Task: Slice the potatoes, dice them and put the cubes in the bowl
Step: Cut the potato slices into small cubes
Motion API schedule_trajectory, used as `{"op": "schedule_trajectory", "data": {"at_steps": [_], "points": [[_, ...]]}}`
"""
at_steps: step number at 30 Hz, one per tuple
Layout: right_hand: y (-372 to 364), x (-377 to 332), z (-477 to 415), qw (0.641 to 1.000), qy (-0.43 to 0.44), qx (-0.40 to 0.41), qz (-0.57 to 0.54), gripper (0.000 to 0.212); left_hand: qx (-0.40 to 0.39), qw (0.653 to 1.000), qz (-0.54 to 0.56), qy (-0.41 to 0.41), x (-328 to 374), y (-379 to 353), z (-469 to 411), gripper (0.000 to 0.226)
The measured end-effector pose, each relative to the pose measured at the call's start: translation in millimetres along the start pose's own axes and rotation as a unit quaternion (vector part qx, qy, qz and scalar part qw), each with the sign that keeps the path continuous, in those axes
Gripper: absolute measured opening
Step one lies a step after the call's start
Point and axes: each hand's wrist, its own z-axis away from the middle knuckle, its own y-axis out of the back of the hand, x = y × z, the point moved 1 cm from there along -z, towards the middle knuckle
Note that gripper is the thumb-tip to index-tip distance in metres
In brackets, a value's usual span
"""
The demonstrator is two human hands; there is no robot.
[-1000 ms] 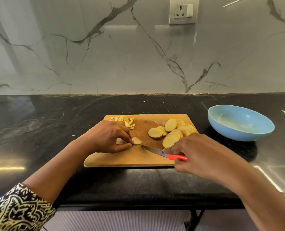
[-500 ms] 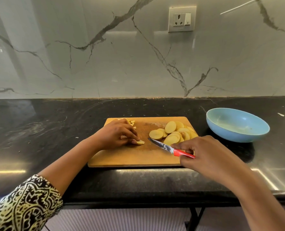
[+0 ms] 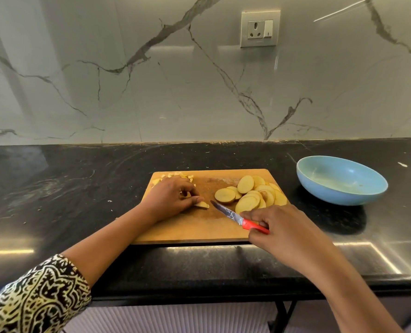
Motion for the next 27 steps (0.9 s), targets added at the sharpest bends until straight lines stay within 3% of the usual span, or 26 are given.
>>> {"op": "schedule_trajectory", "data": {"at_steps": [5,8,17,27], "points": [[-6,2,0,0.999,-0.001,0.025,0.022,0.033,-0.014,0.997,0.082,-0.001,-1,6,2,0.027],[-15,1,2,0.999,0.005,0.042,0.022,0.032,-0.040,0.997,0.031,-0.050,-1,6,4,0.023],[-34,-18,0,0.998,-0.020,0.063,-0.008,0.033,0.023,0.990,-0.076,-0.120,10,-1,9,0.019],[-40,-26,-31,0.994,-0.062,0.032,-0.080,0.032,0.094,0.986,-0.108,-0.091,15,-4,12,0.013]]}}
